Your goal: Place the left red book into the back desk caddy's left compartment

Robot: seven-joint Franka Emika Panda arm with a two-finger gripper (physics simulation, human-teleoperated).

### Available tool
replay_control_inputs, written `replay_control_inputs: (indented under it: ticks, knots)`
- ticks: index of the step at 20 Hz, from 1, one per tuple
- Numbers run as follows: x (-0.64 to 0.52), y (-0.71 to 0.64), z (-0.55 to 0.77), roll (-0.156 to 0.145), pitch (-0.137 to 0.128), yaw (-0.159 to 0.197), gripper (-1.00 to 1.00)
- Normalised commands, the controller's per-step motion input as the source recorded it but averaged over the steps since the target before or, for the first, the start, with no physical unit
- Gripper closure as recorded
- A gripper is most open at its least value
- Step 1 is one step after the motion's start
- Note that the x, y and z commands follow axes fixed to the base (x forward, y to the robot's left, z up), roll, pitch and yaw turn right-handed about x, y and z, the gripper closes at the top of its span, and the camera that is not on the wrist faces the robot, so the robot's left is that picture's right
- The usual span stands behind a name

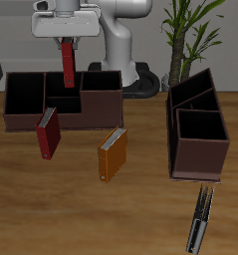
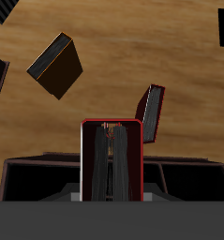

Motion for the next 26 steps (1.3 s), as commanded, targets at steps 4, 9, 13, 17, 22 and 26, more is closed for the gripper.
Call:
replay_control_inputs:
  ticks: [4,9,13,17,22,26]
  knots:
    - [-0.28,-0.3,-0.02,0.001,-0.024,0.057,1.0]
    - [-0.22,-0.21,-0.11,-0.033,0.007,-0.009,1.0]
    - [-0.2,-0.29,-0.1,-0.028,0.001,0.017,1.0]
    - [-0.2,-0.35,-0.03,-0.049,-0.024,0.005,1.0]
    - [-0.04,-0.38,-0.02,-0.054,-0.011,-0.023,1.0]
    - [-0.01,-0.36,-0.04,-0.046,-0.017,-0.009,1.0]
